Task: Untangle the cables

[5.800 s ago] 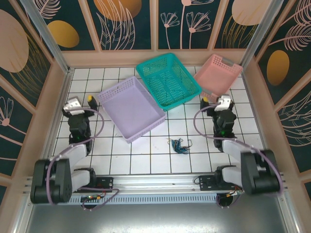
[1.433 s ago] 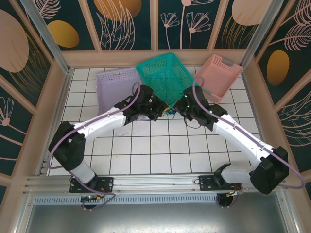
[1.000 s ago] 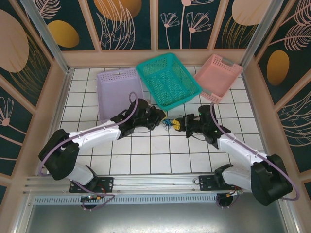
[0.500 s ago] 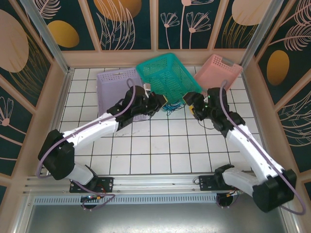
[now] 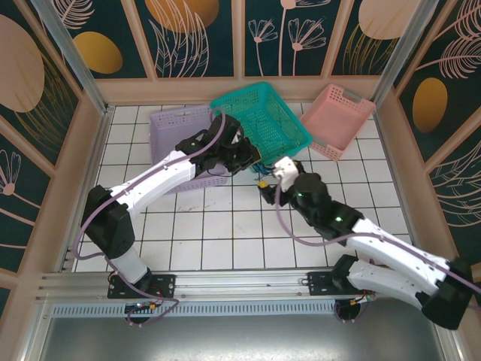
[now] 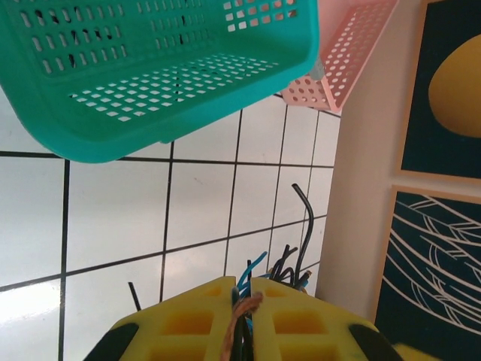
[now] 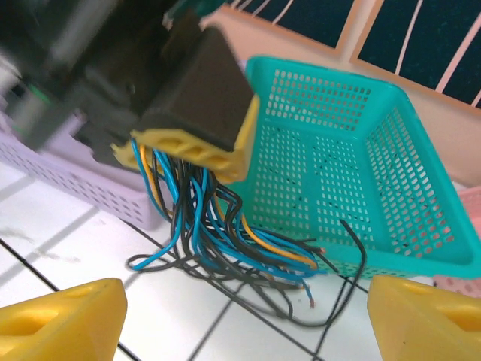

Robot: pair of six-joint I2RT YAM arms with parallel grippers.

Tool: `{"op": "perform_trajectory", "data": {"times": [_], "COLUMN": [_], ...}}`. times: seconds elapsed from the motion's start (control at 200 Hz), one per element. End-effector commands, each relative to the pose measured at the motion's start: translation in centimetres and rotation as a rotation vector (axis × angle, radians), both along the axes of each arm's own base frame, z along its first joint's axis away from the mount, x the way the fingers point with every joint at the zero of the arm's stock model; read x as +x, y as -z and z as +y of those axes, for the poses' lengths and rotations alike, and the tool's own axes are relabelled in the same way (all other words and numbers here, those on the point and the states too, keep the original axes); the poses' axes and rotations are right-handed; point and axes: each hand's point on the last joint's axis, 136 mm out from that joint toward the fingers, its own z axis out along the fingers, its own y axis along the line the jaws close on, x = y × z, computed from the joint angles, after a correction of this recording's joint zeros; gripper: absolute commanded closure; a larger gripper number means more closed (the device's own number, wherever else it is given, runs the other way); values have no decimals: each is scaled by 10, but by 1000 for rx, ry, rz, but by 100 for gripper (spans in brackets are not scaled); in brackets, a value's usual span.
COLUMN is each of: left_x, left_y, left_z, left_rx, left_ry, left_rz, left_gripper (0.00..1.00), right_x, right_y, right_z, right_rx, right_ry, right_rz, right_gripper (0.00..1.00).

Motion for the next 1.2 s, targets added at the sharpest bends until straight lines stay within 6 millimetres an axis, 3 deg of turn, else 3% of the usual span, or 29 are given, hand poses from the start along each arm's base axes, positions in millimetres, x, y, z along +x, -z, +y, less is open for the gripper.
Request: {"op": "perform_trajectory", "data": {"times": [0.0,0.1,0.22,0.33,0.425,0.52,0.676,0.786,0.821,0.896,0.971,1.041,1.121,1.191], "left_x": [-8,-9,-9,-11,-10,-4,5,8,8,6,5,1,-9,-21], "left_y": [-2,-5,-18,-26,-40,-67,-101,-95,-92,-88,-91,-96,-101,-87], "left_z": [0,-2,-3,-7,-9,-10,-5,-2,-3,1,13,26,34,36], "left_rx": [16,-6,-47,-86,-130,-183,-219,-211,-208,-189,-166,-152,-174,-178], "left_ry": [52,60,48,57,56,51,35,36,40,30,-6,-41,-30,12], "left_rz": [19,21,-3,-1,-34,-124,-259,-241,-230,-219,-245,-285,-323,-315], "left_gripper": [100,100,100,100,100,100,100,100,85,44,28,27,32,35], "right_x": [20,25,30,26,20,8,-29,-40,-38,-39,-32,-32,-33,-30], "right_y": [-27,-23,-7,-8,-9,-7,-3,-7,-10,-16,-16,-12,-9,-8], "right_z": [8,23,24,26,33,40,58,58,54,47,35,31,29,26], "right_rx": [-69,-35,-4,130,311,512,705,731,719,711,751,783,793,819], "right_ry": [18,3,37,13,-67,-169,-313,-325,-297,-278,-241,-237,-226,-210], "right_rz": [-148,-97,-14,84,286,552,959,1038,1005,964,973,1016,1044,1072], "right_gripper": [17,29,51,69,87,100,100,100,100,100,100,100,100,100]}}
